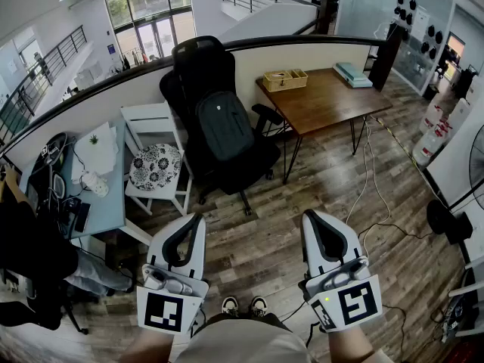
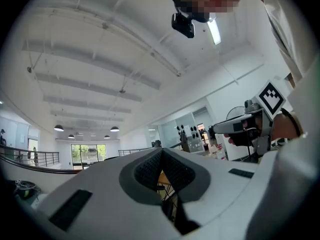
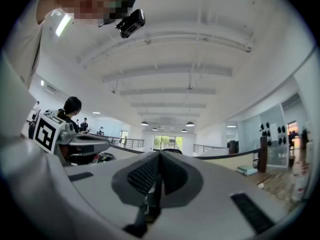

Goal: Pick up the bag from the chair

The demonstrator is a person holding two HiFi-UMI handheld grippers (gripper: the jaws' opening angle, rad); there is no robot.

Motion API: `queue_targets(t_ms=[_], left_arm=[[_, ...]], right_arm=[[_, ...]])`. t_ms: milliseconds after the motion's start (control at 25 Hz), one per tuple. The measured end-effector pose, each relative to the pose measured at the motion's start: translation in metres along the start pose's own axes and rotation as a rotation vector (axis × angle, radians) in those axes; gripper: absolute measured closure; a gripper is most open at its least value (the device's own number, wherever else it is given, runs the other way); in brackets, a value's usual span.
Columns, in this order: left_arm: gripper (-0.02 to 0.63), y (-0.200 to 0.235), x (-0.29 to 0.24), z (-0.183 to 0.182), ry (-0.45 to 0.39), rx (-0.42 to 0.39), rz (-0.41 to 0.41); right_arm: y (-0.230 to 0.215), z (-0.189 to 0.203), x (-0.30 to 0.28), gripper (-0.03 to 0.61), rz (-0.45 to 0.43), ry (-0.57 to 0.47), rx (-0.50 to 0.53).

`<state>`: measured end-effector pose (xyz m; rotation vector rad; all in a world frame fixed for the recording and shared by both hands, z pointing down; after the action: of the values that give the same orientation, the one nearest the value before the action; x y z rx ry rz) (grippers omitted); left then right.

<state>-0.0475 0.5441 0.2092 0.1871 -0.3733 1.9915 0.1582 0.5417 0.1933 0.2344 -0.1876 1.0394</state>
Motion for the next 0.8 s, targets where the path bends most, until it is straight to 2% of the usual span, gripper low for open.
queue_targets(t_ms=[160, 320, 480, 680, 800], left_arm=[[0.612, 0.0, 0.001, 0.0, 0.001, 0.002, 0.004], [0.612, 0.002, 0.003, 0.0, -0.015, 0.009, 0.005], [0.612, 0.005, 0.0, 0.005, 0.004, 0.013, -0.015], [0.612, 0.0, -0.009, 0.012, 0.025, 0.028, 0.001], [0.612, -0.002, -0.014, 0.014, 0.016, 0.042, -0.014]], right_arm=[[-0.003, -0.001, -0.001, 0.575, 0.004, -0.022, -0.049], [-0.003, -0.001, -0.003, 0.575, 0.007, -0.031, -0.042], [-0.003, 0.002, -0.004, 0.575, -0.001, -0.02, -0.029], [-0.013, 0.007, -0.004, 0.575, 0.02, -0.024, -0.041], [-0.021, 0.01, -0.004, 0.545, 0.025, -0.017, -0.05]])
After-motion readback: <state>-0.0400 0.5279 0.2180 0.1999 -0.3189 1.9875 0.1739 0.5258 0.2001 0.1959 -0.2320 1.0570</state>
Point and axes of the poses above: the fingertips, and each gripper's own axes: x backward along the fingers, y to its left, z out of its underside, the point moved 4 cm from there along x, backward along the fingers, and after that the axes turned 12 degrees about -y, right-handed, at the moved point
